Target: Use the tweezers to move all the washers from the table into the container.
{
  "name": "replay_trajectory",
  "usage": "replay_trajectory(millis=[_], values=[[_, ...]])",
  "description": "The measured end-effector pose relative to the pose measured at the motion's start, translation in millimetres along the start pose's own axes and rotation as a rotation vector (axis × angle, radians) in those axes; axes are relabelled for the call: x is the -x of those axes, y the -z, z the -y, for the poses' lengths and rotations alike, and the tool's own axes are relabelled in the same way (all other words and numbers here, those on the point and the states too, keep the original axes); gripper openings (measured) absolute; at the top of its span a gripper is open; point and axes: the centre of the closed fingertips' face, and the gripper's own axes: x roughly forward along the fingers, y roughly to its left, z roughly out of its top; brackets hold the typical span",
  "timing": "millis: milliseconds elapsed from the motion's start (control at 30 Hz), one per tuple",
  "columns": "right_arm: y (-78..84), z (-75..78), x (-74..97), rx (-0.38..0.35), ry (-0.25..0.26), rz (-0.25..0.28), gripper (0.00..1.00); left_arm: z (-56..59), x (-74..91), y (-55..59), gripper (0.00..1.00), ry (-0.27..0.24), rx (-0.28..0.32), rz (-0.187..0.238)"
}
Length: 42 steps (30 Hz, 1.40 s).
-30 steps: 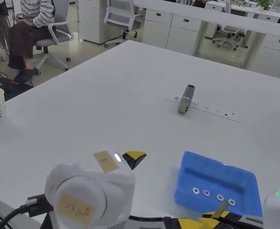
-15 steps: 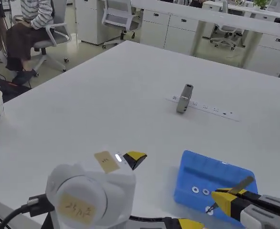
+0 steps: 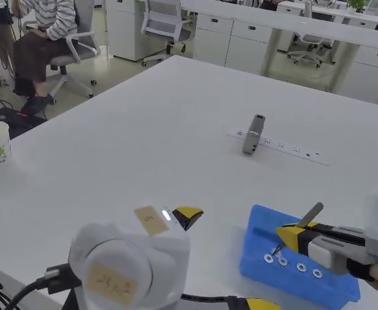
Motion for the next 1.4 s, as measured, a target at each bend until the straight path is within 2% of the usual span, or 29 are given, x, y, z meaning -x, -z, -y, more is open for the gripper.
replay_trajectory(millis=[167, 500, 933, 1133, 1400], values=[[2.4, 8.2, -15.8, -0.054, -0.015, -0.01, 0.03, 1.0, 0.0, 0.6, 0.86, 0.004, 0.0, -0.005], [16.5, 15.2, -35.8, -0.048, -0.022, -0.069, 0.03, 1.8, 0.4, -0.2, 0.86, 0.007, 0.005, -0.003], [18.5, 9.9, -46.3, -0.014, -0.043, -0.084, 0.03, 4.5, -1.1, 2.0, 0.86, 0.022, 0.007, -0.017], [19.6, 9.2, -46.8, -0.002, -0.051, -0.089, 0.03, 2.4, -0.5, 2.1, 0.86, 0.012, 0.013, -0.016], [17.2, 7.4, -44.8, 0.001, -0.054, -0.075, 0.04, -0.8, 0.7, -2.4, 0.86, 0.019, 0.088, 0.019]])
